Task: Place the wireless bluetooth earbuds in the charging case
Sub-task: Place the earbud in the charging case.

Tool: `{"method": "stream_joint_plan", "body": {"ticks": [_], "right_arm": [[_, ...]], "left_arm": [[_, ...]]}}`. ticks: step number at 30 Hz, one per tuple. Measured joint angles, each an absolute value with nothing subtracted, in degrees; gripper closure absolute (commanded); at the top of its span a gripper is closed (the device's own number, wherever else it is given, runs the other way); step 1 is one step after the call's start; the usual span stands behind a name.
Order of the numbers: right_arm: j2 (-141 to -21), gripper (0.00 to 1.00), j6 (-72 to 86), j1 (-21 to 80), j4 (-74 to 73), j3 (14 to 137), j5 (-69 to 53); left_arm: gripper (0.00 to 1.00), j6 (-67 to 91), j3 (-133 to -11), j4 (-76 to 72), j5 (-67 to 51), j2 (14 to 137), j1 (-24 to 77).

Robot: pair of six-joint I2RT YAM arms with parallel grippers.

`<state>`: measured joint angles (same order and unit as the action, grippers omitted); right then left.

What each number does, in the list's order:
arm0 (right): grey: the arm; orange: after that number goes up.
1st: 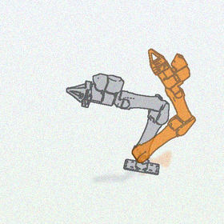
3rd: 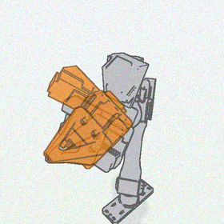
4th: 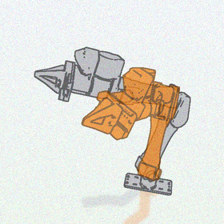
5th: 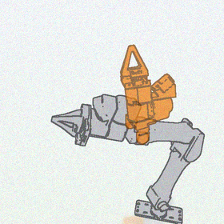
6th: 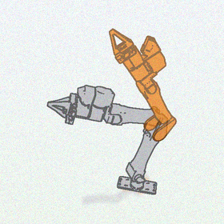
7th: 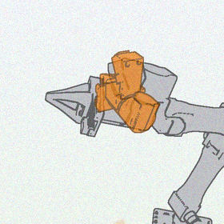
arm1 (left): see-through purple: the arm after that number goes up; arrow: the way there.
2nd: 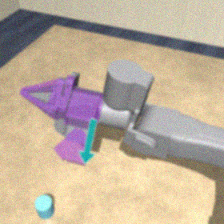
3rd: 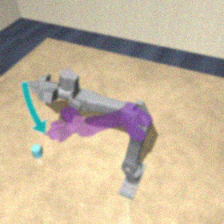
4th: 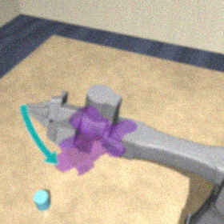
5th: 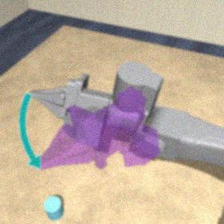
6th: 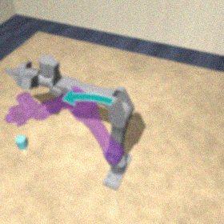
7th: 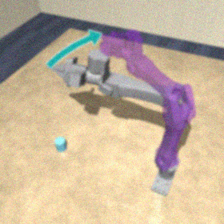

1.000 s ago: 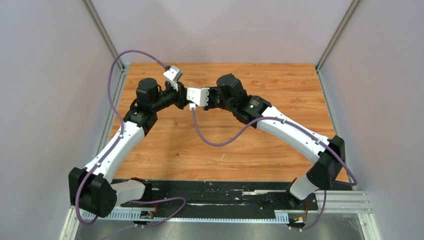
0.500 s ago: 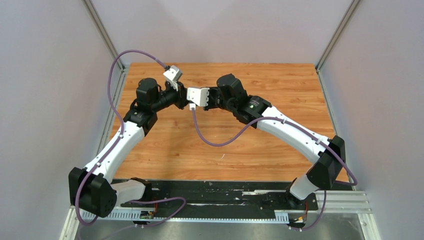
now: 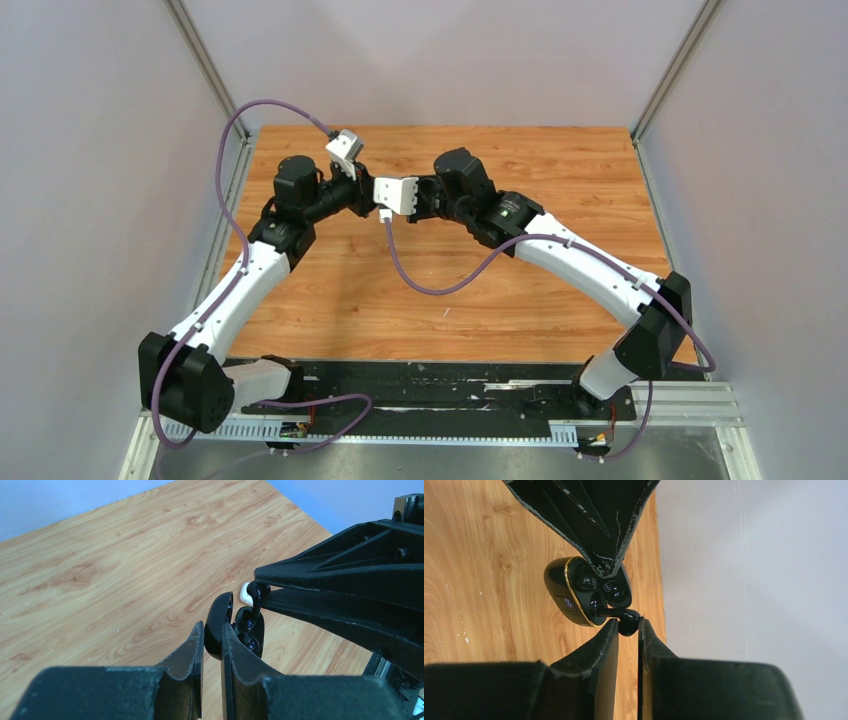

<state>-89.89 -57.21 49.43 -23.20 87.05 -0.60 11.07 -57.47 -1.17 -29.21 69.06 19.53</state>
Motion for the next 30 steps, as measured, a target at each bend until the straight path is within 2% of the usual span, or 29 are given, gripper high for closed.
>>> {"method": "stream_joint_plan", "body": {"ticks": [30], "right_arm": [[-89.9,1.00,-60.2,49.4,-23.1,87.0,1.5]], "left_arm": [[1.00,13.2,-57.5,-2.0,-30.2,69.1,19.5]]}}
